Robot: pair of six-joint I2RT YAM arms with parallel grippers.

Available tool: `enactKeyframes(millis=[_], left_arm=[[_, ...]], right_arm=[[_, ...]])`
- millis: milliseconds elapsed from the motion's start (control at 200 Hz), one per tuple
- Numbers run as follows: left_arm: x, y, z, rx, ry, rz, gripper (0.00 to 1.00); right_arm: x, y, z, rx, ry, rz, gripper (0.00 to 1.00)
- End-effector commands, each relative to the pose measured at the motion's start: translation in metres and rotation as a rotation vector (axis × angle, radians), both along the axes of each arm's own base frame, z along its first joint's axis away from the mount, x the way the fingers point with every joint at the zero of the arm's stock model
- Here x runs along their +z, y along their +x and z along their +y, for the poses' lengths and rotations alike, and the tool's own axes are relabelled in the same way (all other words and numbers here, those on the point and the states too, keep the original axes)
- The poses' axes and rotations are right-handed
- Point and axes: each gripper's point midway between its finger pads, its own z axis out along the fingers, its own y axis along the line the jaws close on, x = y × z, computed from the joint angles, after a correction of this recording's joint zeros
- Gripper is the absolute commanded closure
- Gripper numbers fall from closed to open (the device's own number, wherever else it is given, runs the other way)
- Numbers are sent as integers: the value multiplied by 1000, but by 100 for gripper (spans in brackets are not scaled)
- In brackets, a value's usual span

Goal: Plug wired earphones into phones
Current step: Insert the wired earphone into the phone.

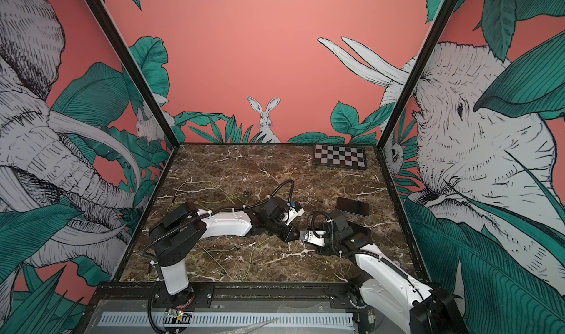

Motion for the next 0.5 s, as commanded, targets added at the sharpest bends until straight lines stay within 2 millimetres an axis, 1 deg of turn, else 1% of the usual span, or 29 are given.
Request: enactKeyframes(millis=[0, 225, 495], left_arm=[[13, -10, -9, -68, -32, -13, 100], [16, -12, -9, -77, -31, -5, 100], [20, -8, -7, -28, -6, 8, 100]], right_arm=[[21, 6, 20, 74, 83, -75, 30], [25, 10, 23, 70, 105, -102, 30], [26, 12, 24, 54, 104, -98, 31]])
